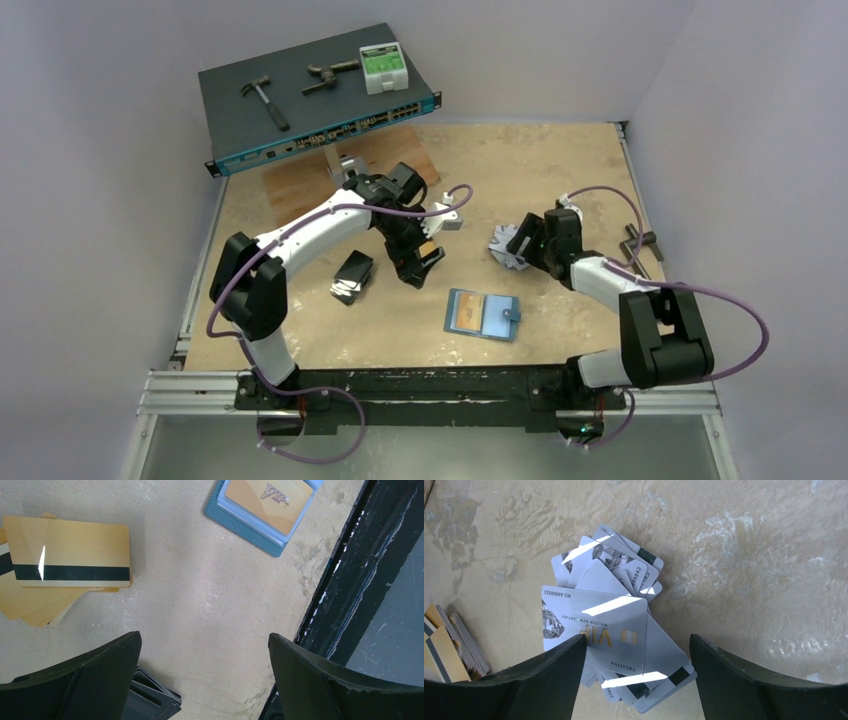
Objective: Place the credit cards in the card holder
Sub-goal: Pick up the credit card from the center of the board.
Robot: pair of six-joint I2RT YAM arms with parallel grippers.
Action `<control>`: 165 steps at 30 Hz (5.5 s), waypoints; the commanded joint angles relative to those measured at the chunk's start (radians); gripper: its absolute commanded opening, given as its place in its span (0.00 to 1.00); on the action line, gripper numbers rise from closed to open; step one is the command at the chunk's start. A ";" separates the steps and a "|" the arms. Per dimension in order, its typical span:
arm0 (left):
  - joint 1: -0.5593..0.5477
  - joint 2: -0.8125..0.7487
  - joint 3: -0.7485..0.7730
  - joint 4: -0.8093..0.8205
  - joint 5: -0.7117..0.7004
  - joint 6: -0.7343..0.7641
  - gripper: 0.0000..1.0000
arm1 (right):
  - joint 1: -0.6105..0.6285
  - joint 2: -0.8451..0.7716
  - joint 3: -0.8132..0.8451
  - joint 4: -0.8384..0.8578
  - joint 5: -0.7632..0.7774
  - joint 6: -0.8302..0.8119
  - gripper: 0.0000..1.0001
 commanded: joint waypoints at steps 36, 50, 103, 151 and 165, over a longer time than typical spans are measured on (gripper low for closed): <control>-0.008 0.444 0.565 0.061 0.201 -0.270 1.00 | -0.013 -0.135 0.084 -0.119 0.053 -0.037 0.78; -0.006 0.662 0.738 0.116 0.266 -0.450 1.00 | -0.034 0.000 0.031 0.063 -0.104 0.007 0.63; 0.039 0.758 0.626 0.516 0.449 -0.837 0.47 | -0.036 0.066 0.048 0.025 -0.099 0.056 0.04; 0.088 0.662 0.520 0.487 0.706 -0.716 0.00 | -0.064 -0.062 0.263 -0.134 -0.478 -0.287 0.51; 0.096 0.527 0.389 0.611 0.917 -0.813 0.00 | -0.071 -0.076 0.213 -0.074 -0.726 -0.310 0.51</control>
